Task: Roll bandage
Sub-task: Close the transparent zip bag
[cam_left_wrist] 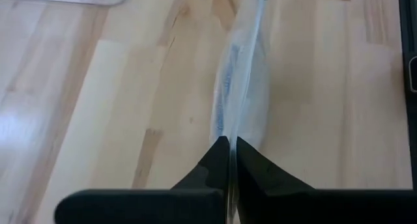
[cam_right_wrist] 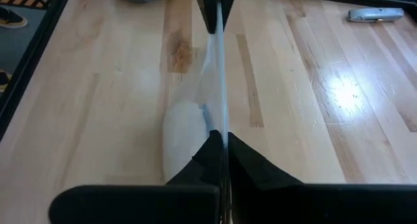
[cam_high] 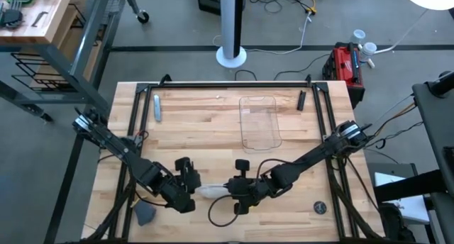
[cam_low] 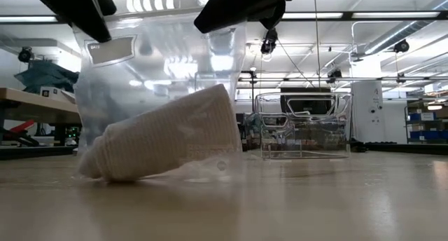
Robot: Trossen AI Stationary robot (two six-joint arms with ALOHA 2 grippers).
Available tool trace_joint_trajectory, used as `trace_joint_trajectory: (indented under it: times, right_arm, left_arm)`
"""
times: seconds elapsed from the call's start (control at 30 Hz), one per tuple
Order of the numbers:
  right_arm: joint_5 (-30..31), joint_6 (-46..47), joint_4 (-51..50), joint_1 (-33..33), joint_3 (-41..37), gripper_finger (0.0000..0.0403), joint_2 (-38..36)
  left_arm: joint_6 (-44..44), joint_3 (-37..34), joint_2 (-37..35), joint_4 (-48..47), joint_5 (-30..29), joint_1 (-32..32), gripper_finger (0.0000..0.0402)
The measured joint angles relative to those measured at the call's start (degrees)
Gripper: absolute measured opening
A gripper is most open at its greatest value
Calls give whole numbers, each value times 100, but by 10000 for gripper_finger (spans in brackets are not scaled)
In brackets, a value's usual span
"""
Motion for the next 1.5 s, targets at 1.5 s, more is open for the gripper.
trace_joint_trajectory:
  times: [1.5]
  right_arm:
    - [-7, -9, -39, 9, -13, 0, -2]
  left_arm:
    - [2046, -4, 567, 2431, -962, 267, 135]
